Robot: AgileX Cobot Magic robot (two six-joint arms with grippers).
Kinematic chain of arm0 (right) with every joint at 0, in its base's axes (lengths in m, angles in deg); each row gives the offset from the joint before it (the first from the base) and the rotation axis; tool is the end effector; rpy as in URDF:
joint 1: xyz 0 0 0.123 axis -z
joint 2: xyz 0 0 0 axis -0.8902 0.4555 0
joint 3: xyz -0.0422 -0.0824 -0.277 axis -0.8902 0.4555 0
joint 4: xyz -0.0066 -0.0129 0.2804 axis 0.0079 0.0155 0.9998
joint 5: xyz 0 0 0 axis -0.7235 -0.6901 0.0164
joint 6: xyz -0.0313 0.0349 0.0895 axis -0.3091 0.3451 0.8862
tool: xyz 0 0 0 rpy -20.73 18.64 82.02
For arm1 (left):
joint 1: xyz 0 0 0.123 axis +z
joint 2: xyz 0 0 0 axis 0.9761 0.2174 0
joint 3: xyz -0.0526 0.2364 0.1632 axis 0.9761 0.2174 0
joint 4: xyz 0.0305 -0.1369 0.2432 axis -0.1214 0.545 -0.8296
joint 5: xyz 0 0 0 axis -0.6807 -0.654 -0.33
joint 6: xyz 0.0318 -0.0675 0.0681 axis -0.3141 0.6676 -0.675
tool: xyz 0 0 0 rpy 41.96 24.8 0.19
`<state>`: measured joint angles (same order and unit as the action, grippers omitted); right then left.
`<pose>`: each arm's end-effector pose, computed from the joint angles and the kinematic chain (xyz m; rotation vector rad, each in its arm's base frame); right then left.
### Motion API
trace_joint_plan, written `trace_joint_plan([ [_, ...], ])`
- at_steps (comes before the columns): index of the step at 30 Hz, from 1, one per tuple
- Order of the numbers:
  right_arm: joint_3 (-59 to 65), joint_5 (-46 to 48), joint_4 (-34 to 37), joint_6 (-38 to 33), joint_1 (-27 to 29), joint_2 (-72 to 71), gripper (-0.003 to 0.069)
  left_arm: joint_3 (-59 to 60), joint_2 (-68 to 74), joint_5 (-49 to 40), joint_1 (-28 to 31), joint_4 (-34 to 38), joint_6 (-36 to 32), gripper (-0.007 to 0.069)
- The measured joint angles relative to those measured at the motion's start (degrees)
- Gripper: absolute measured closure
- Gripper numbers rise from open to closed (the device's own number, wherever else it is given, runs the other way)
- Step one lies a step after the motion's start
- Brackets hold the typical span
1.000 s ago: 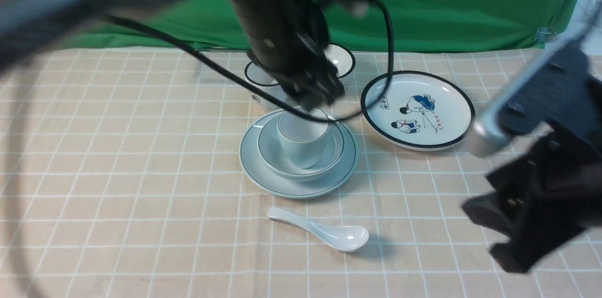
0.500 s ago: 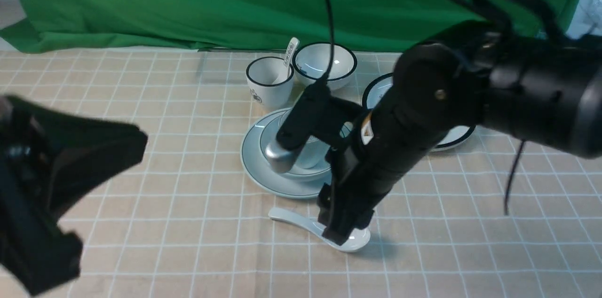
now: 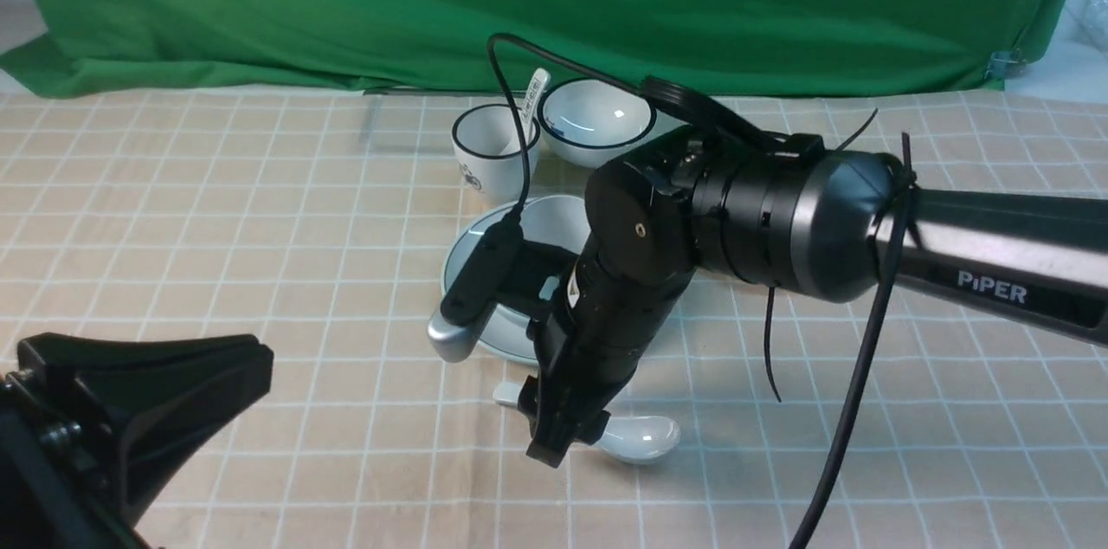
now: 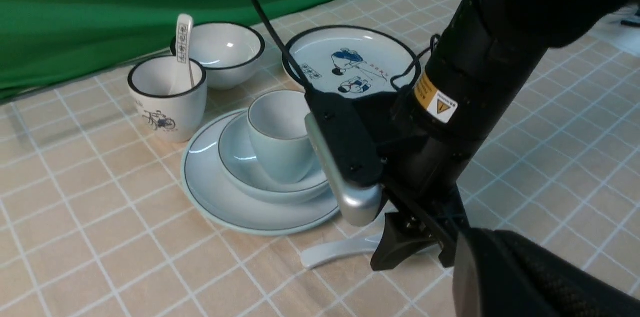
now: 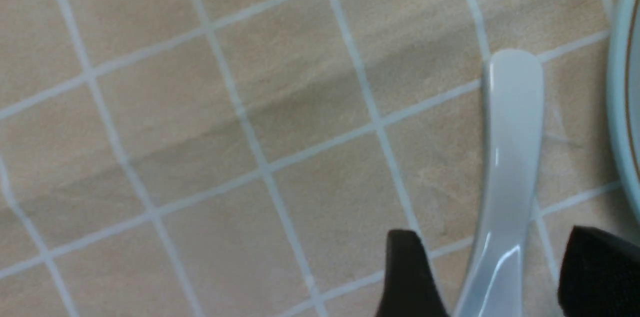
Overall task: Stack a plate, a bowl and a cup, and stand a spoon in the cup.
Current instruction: Use the right arm to grab a blue soup spoon, then use the right arm to put the blue soup spoon into the blue teacup in the middle
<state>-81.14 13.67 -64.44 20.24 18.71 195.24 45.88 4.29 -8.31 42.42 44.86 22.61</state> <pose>0.3284 0.3295 0.1727 -1.5377 2.2593 0.2023 0.1137 -0.0872 0.3206 0.5898 1.8223 -0.4939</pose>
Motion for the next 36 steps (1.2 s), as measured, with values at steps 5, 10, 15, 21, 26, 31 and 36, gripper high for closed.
trace_joint_plan([
  [5,-0.07,-4.0,0.13,-1.48,0.0,2.18,0.0225,0.0,-0.02,1.08,0.0,0.11,0.0,0.0624],
  [10,-0.09,-4.8,-0.2,-1.65,0.0,4.17,0.0228,0.0,-0.02,1.08,0.0,0.16,0.0,0.0624],
  [15,-0.09,-5.1,-0.09,-2.17,0.0,4.38,0.0307,0.0,-0.02,1.08,0.0,0.16,-0.14,0.0624],
  [21,-0.13,-4.08,-0.06,-0.61,0.0,4.0,0.0497,0.0,-0.02,1.08,0.0,0.16,-0.14,0.0624],
  [26,-0.04,-0.18,-0.21,2.73,0.0,-1.1,0.0495,0.0,-0.02,1.08,0.0,0.16,-0.2,0.0624],
  [31,0.34,0.13,-1.36,7.63,0.71,-11.66,0.0495,0.0,-0.02,1.1,0.0,0.16,-0.2,0.0624],
  [36,8.49,-22.39,-1.18,16.52,4.66,-21.12,0.0495,0.0,-0.02,1.1,0.0,0.16,-0.46,0.0624],
])
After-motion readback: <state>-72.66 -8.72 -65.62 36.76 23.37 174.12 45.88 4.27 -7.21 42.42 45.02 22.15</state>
